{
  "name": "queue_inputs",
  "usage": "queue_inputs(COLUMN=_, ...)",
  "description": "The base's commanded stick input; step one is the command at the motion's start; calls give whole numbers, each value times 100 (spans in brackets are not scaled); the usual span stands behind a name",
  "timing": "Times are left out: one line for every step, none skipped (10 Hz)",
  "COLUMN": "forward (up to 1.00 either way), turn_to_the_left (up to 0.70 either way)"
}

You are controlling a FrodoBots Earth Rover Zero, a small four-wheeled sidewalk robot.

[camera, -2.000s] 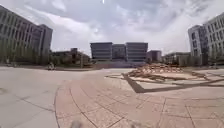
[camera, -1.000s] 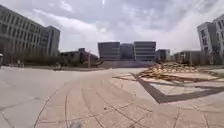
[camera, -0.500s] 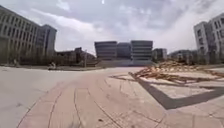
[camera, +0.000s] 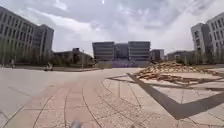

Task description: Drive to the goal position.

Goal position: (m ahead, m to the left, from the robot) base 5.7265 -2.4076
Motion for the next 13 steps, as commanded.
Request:
queue_inputs(forward=70, turn_to_the_left=-8)
queue_inputs(forward=70, turn_to_the_left=-4)
queue_inputs(forward=70, turn_to_the_left=6)
queue_inputs(forward=70, turn_to_the_left=19)
queue_inputs(forward=70, turn_to_the_left=19)
queue_inputs(forward=70, turn_to_the_left=19)
queue_inputs(forward=70, turn_to_the_left=19)
queue_inputs(forward=70, turn_to_the_left=19)
queue_inputs(forward=70, turn_to_the_left=19)
queue_inputs(forward=70, turn_to_the_left=19)
queue_inputs(forward=70, turn_to_the_left=4)
queue_inputs(forward=70, turn_to_the_left=-9)
queue_inputs(forward=70, turn_to_the_left=-9)
